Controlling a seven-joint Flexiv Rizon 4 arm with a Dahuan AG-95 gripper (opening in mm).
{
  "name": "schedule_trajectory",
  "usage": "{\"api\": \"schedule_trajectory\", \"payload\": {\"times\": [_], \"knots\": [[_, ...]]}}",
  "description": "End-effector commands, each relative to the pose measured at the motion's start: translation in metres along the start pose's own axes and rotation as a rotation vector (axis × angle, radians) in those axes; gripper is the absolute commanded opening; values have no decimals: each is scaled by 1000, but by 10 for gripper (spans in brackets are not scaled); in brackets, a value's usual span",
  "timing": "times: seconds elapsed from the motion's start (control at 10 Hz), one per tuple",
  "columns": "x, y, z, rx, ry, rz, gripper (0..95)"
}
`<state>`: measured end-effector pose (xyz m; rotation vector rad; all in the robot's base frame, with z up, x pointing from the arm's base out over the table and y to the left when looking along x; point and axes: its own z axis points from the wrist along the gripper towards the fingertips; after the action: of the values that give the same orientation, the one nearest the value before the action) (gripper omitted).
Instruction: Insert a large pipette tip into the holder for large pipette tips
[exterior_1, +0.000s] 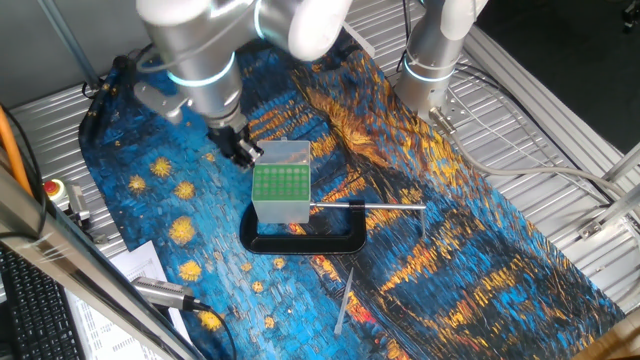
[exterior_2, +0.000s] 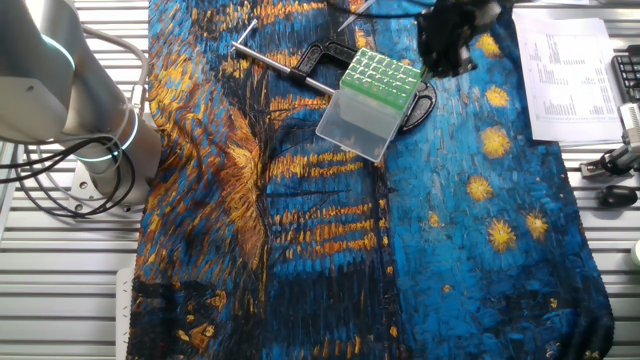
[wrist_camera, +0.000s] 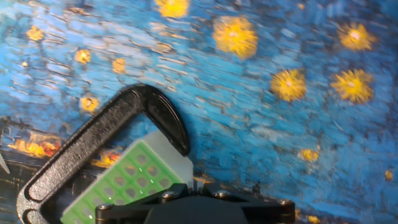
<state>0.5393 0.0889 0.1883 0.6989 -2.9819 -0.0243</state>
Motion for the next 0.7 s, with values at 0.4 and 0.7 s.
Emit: {"api": "schedule_trajectory", "payload": {"times": [0.4, 0.7], "knots": [[-2, 2, -1, 4, -8, -16, 0], [-2, 2, 0, 10, -3, -57, 0]]}}
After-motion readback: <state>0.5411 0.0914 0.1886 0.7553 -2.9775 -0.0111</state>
